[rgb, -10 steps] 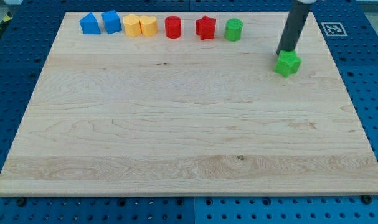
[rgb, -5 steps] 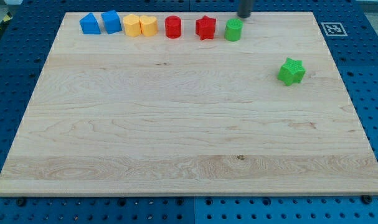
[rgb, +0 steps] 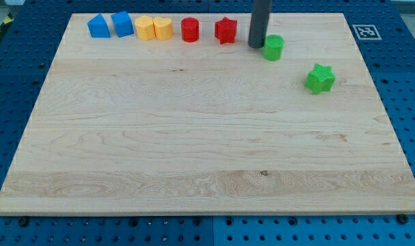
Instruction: Move the green circle to the left side of the green star
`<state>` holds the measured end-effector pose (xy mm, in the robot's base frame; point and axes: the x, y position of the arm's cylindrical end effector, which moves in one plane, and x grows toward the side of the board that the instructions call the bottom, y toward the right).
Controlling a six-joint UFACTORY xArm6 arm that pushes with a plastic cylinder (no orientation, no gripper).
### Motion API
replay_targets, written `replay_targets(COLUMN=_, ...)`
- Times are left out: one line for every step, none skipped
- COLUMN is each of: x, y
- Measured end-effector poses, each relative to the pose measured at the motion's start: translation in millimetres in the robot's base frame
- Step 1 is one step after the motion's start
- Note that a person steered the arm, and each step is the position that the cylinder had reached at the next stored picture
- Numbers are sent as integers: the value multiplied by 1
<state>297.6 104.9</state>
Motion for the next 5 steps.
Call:
replay_targets(x=-19, y=19)
replay_targets(x=-20, y=44)
replay_targets(x=4, y=48)
replay_targets(x=26, y=44)
replay_targets(x=52, y=42)
